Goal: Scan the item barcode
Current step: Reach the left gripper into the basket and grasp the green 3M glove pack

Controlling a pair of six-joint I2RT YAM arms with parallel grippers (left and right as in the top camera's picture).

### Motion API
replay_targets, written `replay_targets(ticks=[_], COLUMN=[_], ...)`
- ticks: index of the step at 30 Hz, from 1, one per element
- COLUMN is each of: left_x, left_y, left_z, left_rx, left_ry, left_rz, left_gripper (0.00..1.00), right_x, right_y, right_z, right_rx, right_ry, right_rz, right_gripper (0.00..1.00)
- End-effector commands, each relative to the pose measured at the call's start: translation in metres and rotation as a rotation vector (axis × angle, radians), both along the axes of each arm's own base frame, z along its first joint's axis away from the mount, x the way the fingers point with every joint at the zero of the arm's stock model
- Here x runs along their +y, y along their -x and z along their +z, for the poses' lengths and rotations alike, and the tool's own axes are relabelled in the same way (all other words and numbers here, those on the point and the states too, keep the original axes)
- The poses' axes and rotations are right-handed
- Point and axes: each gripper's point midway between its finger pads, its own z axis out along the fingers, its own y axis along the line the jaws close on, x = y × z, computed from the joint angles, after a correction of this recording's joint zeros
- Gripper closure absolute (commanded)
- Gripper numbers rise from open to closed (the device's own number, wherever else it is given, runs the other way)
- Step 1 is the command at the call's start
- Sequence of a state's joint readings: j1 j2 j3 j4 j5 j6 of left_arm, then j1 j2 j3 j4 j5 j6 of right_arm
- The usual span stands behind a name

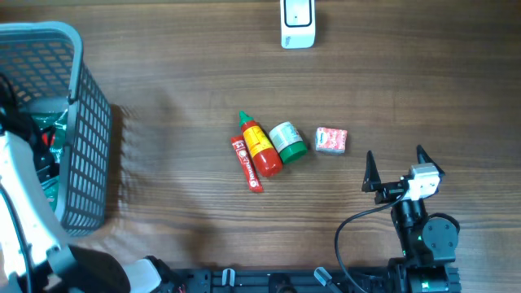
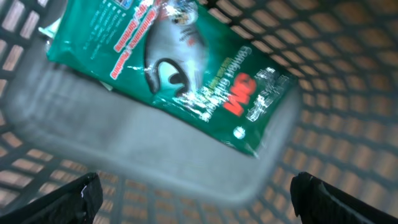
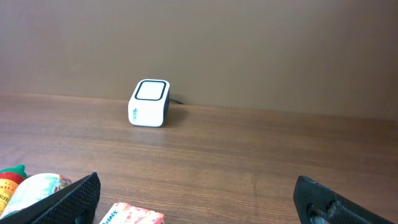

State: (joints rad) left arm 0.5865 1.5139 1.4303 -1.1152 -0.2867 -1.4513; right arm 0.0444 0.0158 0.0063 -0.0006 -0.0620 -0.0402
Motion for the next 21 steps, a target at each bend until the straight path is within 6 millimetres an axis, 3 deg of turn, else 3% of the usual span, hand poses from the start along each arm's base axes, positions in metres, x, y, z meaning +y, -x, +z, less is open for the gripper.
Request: replay_targets(ticks=[1, 7, 12, 15, 17, 21], left_x=[0.009, 0.021, 0.022, 0.024, 0.023, 0.029], left_y=[0.002, -0.004, -0.005, 0.007, 0.022, 0.040], left_z=[-0.049, -0.119, -0.144, -0.155, -0.168, -0.195], left_rx=[0.066, 0.217, 0.260, 0.275, 0.260, 0.226], left_ry=[0.029, 0.076, 0.102, 0.109, 0.124, 0.122], left_rz=[0.085, 0.097, 0.096, 0.172, 0.282, 0.332], left_gripper=[0.00, 0.00, 0.00, 0.00, 0.00, 0.00], right_x=[0.001, 0.000, 0.000, 0.000, 0.001, 0.000], right_y=[0.000, 0.000, 0.000, 0.000, 0.000, 0.000], right_z=[0.000, 0.000, 0.000, 0.000, 0.000, 0.000], right_rx=[-0.004, -0.004, -0.004, -0.004, -0.004, -0.004], right_ry=[0.012, 0.012, 0.012, 0.012, 0.012, 0.012], right_rz=[0.002, 0.001, 0.001, 0.001, 0.002, 0.001], right_gripper=[0.00, 0.00, 0.00, 0.00, 0.00, 0.00])
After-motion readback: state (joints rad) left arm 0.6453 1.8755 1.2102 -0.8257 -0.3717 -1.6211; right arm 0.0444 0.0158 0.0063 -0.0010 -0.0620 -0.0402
